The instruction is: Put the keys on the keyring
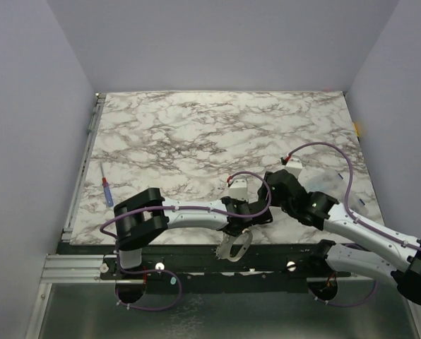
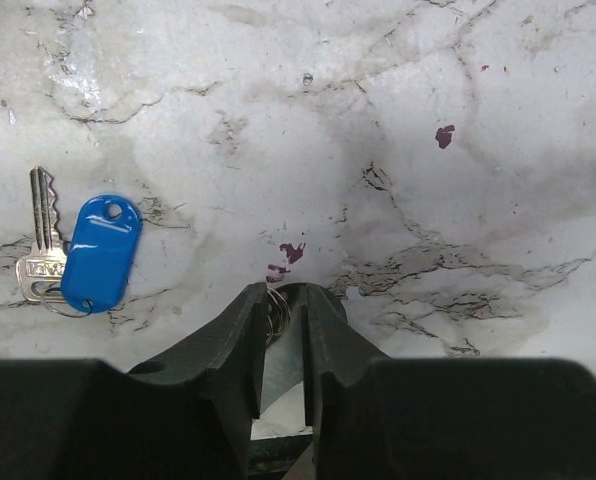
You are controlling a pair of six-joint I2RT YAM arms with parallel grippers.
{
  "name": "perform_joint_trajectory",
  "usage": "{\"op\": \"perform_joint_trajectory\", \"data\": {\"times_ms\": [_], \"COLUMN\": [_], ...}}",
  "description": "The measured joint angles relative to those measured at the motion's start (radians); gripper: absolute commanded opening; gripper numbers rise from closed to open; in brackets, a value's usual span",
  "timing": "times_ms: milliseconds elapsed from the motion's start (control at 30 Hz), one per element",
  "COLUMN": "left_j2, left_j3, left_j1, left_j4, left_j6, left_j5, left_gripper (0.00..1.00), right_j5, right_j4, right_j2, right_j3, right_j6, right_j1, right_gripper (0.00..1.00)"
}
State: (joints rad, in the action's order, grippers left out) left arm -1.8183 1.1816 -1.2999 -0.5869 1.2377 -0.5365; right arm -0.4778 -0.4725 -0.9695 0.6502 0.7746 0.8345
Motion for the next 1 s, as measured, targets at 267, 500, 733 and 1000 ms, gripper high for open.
{"op": "perform_joint_trajectory", "data": {"times_ms": [267,500,733,1000], "left_j2": [0.0,0.0,-0.003,-0.039], "left_j3": [0.0,0.0,0.0,0.027], "left_j1": [0.0,0.0,0.0,0.0], "left_j4": [0.0,0.0,-0.002,-0.031], "left_j6": [0.001,0.008,0.01,0.01], "left_j5": [0.0,0.001,0.006,0.02], "left_gripper": [0.16,0.22,0.22,0.04], "right_j5": [0.003,0.009,0.014,0.021], "right_j4": [0.001,0.002,0.006,0.019], "right_j2": [0.013,0.032,0.033,0.033], "right_j3": [-0.005,-0.013,-0.015,-0.021], "right_j6": [-0.006,-0.006,-0.006,-0.009], "right_j1": [-0.005,-0.005,-0.005,-0.006], "right_gripper": [0.61,0.61,0.61,0.61]}}
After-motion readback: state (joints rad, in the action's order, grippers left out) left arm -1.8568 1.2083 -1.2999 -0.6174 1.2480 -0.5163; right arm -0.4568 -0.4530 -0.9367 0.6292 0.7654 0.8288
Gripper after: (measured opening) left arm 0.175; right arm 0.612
